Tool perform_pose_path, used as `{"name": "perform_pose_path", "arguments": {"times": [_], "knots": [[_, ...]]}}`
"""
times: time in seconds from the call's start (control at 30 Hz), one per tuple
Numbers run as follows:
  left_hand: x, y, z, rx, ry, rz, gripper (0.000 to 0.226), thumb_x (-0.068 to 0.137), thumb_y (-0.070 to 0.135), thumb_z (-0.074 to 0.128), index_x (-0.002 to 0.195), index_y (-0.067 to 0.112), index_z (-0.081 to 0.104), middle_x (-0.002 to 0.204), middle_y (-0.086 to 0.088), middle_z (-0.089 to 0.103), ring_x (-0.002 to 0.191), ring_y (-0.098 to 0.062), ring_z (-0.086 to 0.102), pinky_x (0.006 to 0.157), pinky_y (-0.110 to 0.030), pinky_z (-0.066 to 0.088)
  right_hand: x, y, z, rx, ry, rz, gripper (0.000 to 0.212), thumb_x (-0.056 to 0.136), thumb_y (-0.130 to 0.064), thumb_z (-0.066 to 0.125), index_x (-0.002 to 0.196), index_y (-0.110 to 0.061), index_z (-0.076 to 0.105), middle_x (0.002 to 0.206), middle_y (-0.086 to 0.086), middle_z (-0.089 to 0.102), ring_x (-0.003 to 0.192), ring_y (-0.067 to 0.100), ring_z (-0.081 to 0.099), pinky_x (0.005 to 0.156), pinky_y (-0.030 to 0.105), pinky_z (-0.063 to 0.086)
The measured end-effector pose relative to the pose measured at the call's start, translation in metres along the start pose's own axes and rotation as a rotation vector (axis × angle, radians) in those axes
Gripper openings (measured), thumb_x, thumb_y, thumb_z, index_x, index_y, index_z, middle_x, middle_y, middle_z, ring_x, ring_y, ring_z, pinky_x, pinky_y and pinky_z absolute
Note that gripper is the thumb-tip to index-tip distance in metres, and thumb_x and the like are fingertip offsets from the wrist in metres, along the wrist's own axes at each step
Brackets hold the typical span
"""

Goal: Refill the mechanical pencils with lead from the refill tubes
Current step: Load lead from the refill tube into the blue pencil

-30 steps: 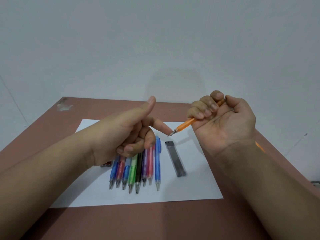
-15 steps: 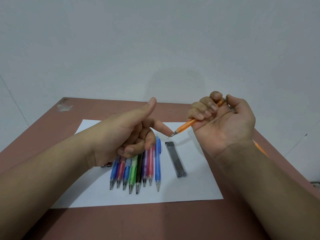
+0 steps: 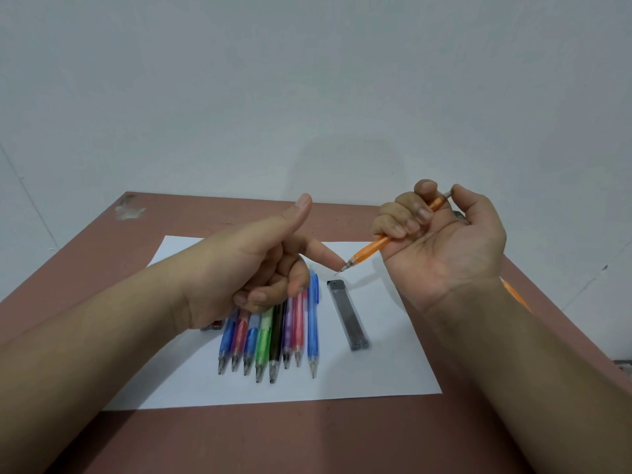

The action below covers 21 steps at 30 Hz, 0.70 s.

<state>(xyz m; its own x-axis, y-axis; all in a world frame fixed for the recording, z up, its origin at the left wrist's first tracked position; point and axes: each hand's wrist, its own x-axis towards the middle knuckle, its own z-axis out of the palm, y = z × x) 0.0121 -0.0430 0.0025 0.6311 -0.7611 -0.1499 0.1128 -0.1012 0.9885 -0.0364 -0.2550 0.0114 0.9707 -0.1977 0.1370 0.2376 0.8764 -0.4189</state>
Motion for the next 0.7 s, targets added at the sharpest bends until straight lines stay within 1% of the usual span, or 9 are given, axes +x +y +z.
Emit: {"name": "perform_pose_path", "arguments": {"times": [0.07,0.2,0.3,0.43,0.57,0.7], "knots": [[-0.0003,0.0003,0.0004,-0.001,0.005,0.0,0.077,0.086,0.075,0.039,0.107,0.01,0.075,0.064,-0.005,0.052,0.036,-0.01,0.026,0.045,-0.029,0.01,0.0,0.0001,-0.0002,0.002,0.001,-0.004,0.041,0.095,-0.035,0.035,0.074,-0.008,0.057,0.062,0.0,0.033,0.049,0.015,0.031,0.05,0.025,0.031],[-0.0007,0.0012,0.0005,0.005,0.016,0.004,0.078,0.082,0.077,0.042,0.107,0.011,0.075,0.064,-0.005,0.052,0.037,-0.01,0.026,0.045,-0.03,0.009,0.0004,-0.001,0.0003,0.009,-0.008,-0.011,0.033,0.089,-0.028,0.036,0.074,-0.008,0.058,0.061,-0.001,0.032,0.049,0.015,0.031,0.05,0.026,0.031],[-0.0015,0.0023,0.0024,0.001,0.026,0.003,0.076,0.086,0.077,0.042,0.108,0.012,0.076,0.064,-0.006,0.051,0.036,-0.01,0.025,0.046,-0.031,0.009,0.0011,-0.0022,-0.0007,0.019,-0.004,-0.02,0.04,0.094,-0.032,0.032,0.074,-0.009,0.058,0.061,-0.001,0.032,0.049,0.015,0.031,0.049,0.026,0.032],[-0.0023,0.0034,0.0047,-0.001,0.039,0.004,0.075,0.085,0.073,0.038,0.108,0.013,0.076,0.063,-0.006,0.051,0.036,-0.011,0.025,0.046,-0.031,0.008,0.0007,-0.0024,-0.0007,0.024,0.001,-0.025,0.042,0.096,-0.036,0.034,0.075,-0.008,0.058,0.062,-0.001,0.032,0.049,0.016,0.031,0.05,0.027,0.032],[-0.0019,0.0032,0.0052,0.001,0.041,0.003,0.074,0.085,0.073,0.038,0.108,0.014,0.076,0.063,-0.006,0.051,0.036,-0.011,0.025,0.047,-0.033,0.008,0.0007,-0.0031,-0.0011,0.028,0.003,-0.03,0.043,0.096,-0.036,0.035,0.076,-0.007,0.059,0.062,0.0,0.033,0.049,0.016,0.032,0.049,0.026,0.033],[-0.0024,0.0041,0.0057,-0.001,0.045,-0.003,0.074,0.084,0.073,0.039,0.109,0.014,0.076,0.062,-0.006,0.051,0.036,-0.01,0.026,0.047,-0.031,0.009,0.0012,-0.0036,-0.0019,0.035,0.015,-0.044,0.039,0.093,-0.033,0.035,0.073,-0.008,0.058,0.062,0.0,0.032,0.049,0.016,0.031,0.05,0.026,0.033]]}}
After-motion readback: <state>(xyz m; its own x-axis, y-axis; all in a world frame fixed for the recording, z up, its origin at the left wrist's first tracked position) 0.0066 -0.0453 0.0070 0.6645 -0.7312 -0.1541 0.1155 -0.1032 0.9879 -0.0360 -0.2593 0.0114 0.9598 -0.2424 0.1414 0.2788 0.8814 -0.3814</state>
